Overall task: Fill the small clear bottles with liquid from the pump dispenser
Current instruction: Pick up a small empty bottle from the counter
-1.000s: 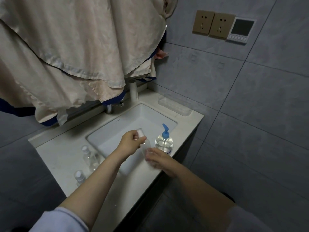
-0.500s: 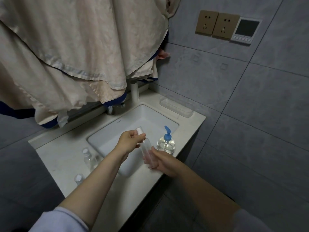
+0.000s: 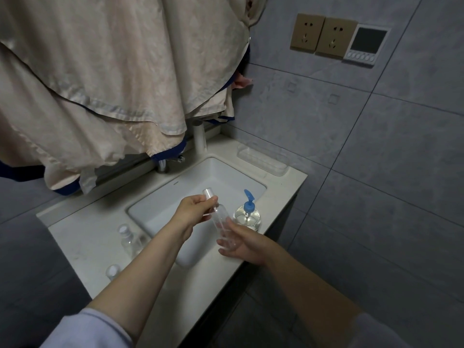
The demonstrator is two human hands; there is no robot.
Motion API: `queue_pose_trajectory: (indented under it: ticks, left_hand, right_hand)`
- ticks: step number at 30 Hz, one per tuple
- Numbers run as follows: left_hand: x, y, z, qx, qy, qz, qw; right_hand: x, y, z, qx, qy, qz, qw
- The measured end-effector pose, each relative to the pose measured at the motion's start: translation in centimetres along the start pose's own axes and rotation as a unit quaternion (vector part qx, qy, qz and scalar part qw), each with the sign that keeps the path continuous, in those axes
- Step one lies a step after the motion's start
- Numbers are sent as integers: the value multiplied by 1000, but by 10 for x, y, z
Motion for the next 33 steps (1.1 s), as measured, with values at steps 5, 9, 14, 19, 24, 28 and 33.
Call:
queue_pose_trajectory:
  ticks: [5, 9, 14, 19, 24, 28, 33]
  left_hand:
    - [2, -1, -2, -5, 9, -12, 1000]
    - [6, -2, -2, -12, 24, -34, 999]
    - [14, -3, -1, -10, 36, -79, 996]
    - [20, -4, -1, -5, 54, -122, 991]
    - [21, -5, -3, 1, 63, -129, 990]
    - [20, -5, -3, -1, 55, -132, 990]
    - [23, -5, -3, 2, 58, -129, 990]
  right_hand:
    - [-2, -2, 0, 4, 13, 9, 1000]
    - [-6, -1, 2, -34, 37, 4, 999]
    - [-7, 1, 10, -83, 93, -44, 991]
    - [-4, 6, 12, -107, 151, -85, 979]
    - [4, 8, 11, -60, 132, -24, 989]
    - [4, 8, 13, -51, 110, -6, 993]
    - [-3, 7, 16, -72, 112, -18, 991]
Point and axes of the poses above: each hand's wrist, its own y-axis away from the middle knuckle, its own x-axis out of the palm, z = x × y, the point moved 2 cm from there along -y, towards the middle knuckle, and after that the axes turned 9 degrees about -z, right-handed, at the moved point
